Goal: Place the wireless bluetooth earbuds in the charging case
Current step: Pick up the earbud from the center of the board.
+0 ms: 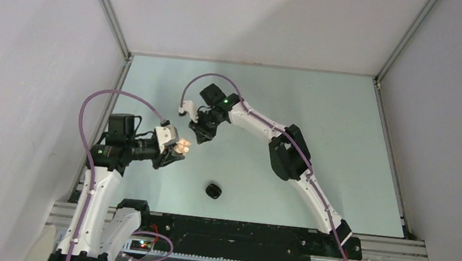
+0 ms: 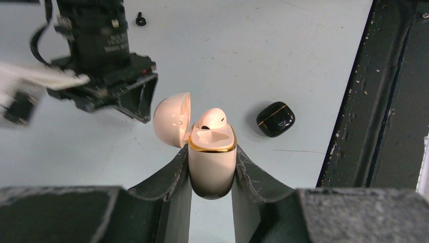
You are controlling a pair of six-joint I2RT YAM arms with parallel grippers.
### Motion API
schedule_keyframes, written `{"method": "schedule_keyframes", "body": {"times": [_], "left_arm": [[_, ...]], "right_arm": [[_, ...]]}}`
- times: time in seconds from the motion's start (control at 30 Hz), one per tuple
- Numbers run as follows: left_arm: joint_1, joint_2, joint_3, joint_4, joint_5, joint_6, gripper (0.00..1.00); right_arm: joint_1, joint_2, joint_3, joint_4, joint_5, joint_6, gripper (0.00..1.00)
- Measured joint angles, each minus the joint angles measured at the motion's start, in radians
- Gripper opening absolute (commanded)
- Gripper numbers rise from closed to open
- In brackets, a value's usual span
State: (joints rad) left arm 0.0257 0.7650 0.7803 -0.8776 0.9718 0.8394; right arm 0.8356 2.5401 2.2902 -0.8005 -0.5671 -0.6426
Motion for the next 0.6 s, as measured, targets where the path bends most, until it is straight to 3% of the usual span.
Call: {"method": "schedule_keyframes", "body": {"times": [0.2,0.4,0.6], "left_arm": [[0.0,0.0,0.0,0.0,0.002,0.0,0.0],[0.001,-0.011,0.0,-0.002,0.014,0.011,0.0],[0.001,-0.024,0.0,-0.01,0.035,0.028,0.0]], "right_arm": [[-0.083,-0.172,-0.179,0.095,-0.036,0.228,0.19],[-0.206,-0.471,-0.516,0.204,0.041,0.444,0.21],[-0.33,-0.603,-0.821,0.256,0.125,0.602,0.21]]}}
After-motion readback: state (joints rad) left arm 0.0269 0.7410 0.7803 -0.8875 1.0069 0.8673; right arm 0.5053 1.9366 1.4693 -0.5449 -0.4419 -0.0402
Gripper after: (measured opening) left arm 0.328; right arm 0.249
